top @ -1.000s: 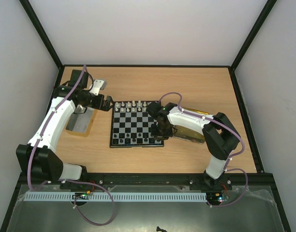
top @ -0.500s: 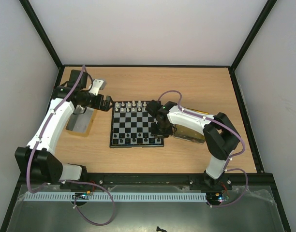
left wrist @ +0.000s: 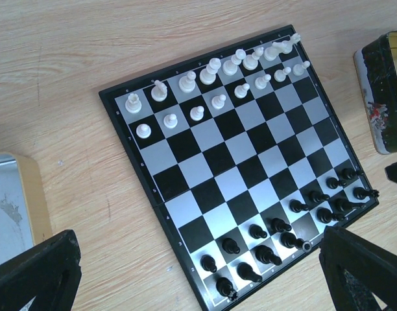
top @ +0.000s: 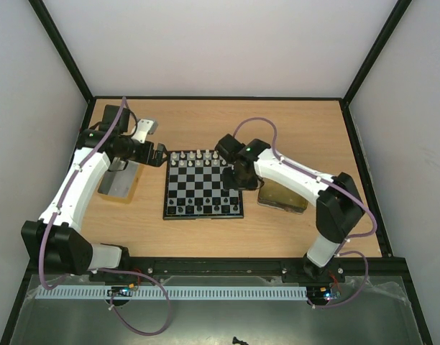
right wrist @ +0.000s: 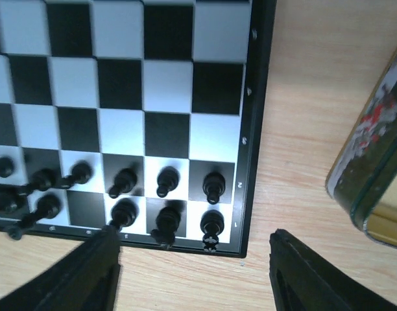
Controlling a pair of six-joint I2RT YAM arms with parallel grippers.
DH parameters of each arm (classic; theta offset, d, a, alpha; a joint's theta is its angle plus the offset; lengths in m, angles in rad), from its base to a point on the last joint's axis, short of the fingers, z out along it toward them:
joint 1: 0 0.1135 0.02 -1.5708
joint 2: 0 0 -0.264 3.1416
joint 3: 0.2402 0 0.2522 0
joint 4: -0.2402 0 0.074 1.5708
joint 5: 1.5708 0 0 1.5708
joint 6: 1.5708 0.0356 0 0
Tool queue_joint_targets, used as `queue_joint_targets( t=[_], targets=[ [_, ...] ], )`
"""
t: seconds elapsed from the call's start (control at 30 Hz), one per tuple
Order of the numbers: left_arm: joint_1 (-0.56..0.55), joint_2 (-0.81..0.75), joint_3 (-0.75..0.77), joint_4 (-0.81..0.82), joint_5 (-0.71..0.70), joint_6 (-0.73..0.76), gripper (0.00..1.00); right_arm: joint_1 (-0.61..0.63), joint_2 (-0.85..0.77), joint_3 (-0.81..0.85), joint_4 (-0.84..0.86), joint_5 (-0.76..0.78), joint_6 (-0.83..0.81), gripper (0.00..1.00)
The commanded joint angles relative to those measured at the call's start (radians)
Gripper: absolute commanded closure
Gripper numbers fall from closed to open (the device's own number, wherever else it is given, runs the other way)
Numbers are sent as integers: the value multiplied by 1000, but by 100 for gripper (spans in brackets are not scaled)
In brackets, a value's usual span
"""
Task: Set up the chess pieces on the board
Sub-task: Reset both arms
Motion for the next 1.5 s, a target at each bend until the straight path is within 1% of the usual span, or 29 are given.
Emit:
queue_joint_targets(
  t=[0.0,0.13,0.37,0.47,0.6,0.67,0.77,0.93,1.03,1.2,1.47],
  targets=[
    [6,-23,-8,-28,4,25,0,6,-65,67,-55,75,-8,39],
    [-3,-15,-6,-39,-13,33,1,4,-74,100,-60,113,-18,37],
    [-62,14,-25,-57,-81,51,0,-2,-50,212,-99,225,-39,37],
    [-79,18,-37,-56,-102,55,0,-12,-50,247,-93,236,-43,37],
    [-95,41,-45,-67,-114,58,0,-20,-72,247,-70,234,-40,37],
    [-108,48,-59,-68,-109,63,0,-20,-109,228,-45,248,-35,37],
    [-135,51,-73,-67,-129,71,0,-24,-162,151,-3,240,-29,37],
    [-181,87,-67,-92,-140,82,1,-31,-221,26,51,161,-42,37],
    [-212,100,-48,-102,-138,89,1,-31,-243,-15,62,147,-45,37],
    [-216,105,-51,-102,-140,89,1,-31,-269,-48,85,130,-48,38],
    [-222,104,-59,-97,-145,92,1,-31,-264,-49,85,127,-58,39]
  ],
)
